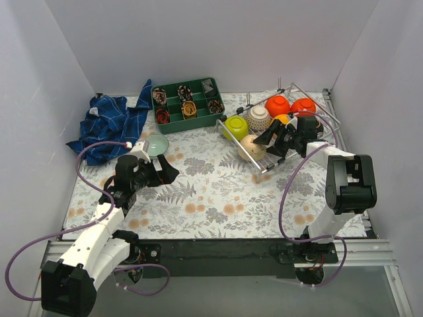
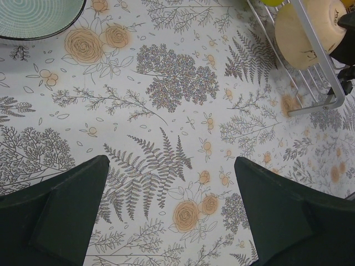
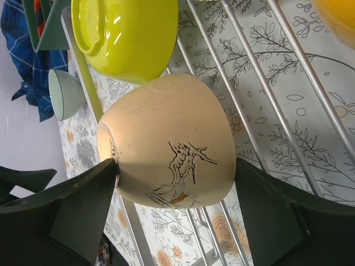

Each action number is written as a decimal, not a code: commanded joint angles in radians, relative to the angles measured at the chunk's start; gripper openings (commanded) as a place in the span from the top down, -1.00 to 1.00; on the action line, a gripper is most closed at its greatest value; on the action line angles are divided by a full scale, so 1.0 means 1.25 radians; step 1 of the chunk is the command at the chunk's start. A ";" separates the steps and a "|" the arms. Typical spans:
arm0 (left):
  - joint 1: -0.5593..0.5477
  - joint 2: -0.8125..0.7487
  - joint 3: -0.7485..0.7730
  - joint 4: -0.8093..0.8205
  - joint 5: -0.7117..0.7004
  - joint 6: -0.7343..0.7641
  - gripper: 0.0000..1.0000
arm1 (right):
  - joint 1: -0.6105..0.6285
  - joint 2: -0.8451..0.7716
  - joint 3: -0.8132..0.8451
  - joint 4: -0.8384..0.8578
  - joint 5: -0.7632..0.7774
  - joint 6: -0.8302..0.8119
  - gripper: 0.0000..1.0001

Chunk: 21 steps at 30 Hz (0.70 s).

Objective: Unload the bowls from the dish rack

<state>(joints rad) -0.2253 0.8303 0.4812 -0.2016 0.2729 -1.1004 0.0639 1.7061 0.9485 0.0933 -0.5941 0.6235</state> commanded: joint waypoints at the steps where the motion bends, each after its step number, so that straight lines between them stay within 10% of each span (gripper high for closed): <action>1: 0.001 -0.003 -0.003 0.008 -0.008 0.009 -0.97 | 0.008 -0.040 0.020 -0.066 0.015 -0.064 0.19; 21: 0.001 -0.005 -0.002 0.008 -0.005 0.009 -0.96 | 0.008 -0.130 0.108 -0.169 0.054 -0.174 0.89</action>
<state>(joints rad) -0.2253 0.8303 0.4812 -0.2016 0.2729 -1.1004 0.0685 1.6066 1.0172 -0.1162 -0.5186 0.4450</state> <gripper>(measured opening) 0.982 0.863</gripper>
